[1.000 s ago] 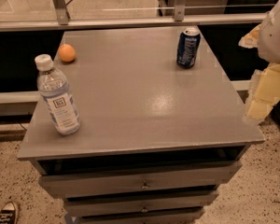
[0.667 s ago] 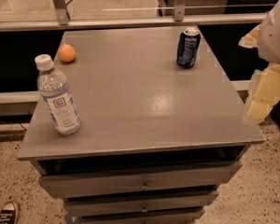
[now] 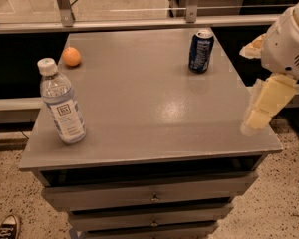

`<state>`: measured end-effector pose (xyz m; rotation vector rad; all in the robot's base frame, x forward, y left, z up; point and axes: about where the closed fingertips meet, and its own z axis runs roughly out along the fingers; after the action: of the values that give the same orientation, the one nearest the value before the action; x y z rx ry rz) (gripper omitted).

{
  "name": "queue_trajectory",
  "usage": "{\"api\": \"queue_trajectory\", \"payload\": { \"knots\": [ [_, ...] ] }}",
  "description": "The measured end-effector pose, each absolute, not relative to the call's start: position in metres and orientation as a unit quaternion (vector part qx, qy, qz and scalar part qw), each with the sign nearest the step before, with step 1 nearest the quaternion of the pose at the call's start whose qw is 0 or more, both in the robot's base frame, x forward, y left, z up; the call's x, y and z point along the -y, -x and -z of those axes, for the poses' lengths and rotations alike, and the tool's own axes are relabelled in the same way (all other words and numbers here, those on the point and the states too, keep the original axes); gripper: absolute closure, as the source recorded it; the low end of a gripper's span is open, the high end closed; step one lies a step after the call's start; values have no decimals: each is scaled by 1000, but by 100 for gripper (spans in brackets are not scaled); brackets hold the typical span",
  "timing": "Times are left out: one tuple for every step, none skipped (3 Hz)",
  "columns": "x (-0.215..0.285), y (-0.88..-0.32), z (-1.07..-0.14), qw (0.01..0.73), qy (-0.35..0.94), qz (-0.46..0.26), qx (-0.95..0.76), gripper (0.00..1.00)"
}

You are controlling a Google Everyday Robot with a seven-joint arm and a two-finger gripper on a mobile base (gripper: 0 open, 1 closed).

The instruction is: Knock blue plastic bottle over

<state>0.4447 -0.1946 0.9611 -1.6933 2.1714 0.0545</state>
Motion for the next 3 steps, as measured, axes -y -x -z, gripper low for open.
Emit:
{"api": "queue_trajectory", "payload": {
  "knots": [
    [111, -445, -930, 246, 601, -135, -748, 0],
    [42, -444, -916, 284, 596, -213, -720, 0],
    [42, -444, -916, 284, 596, -213, -720, 0]
  ]
}}
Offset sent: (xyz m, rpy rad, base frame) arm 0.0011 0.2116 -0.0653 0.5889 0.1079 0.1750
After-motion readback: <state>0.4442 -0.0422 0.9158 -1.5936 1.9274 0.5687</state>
